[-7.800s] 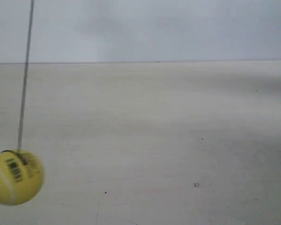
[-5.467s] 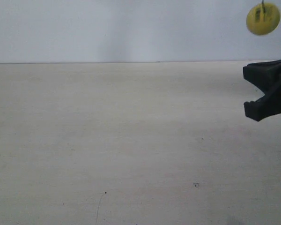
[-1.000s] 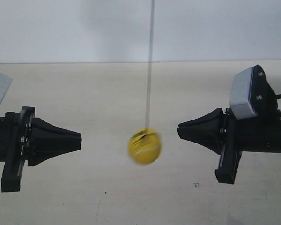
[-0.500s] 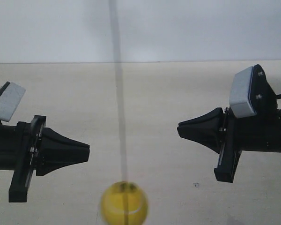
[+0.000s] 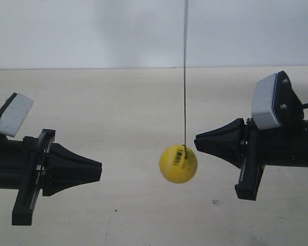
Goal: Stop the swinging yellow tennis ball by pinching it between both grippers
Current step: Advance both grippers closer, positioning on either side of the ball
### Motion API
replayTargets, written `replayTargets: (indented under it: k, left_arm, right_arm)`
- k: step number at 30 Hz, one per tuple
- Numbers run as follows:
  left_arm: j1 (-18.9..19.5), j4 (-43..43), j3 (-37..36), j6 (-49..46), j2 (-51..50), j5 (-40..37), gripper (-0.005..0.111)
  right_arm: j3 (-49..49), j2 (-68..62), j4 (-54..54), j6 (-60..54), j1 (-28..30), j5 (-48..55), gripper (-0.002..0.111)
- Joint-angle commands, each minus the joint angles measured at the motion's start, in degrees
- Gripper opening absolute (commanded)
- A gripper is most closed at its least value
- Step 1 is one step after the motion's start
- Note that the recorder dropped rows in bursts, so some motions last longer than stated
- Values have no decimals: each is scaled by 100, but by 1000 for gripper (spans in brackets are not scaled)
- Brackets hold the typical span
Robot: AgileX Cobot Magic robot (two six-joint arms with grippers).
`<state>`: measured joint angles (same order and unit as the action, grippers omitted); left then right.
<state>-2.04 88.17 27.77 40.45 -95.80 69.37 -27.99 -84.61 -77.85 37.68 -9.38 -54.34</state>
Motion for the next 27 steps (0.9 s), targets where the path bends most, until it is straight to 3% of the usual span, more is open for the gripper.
replayTargets:
  k: [1, 27]
  left_arm:
    - [-44, 7, -7, -33, -123, 59, 5]
    - [-54, -8, -7, -155, -279, 59, 5]
  right_arm:
    - [-13, -3, -43, -20, 23, -23, 0]
    - [-243, -605, -290, 134, 23, -343, 0]
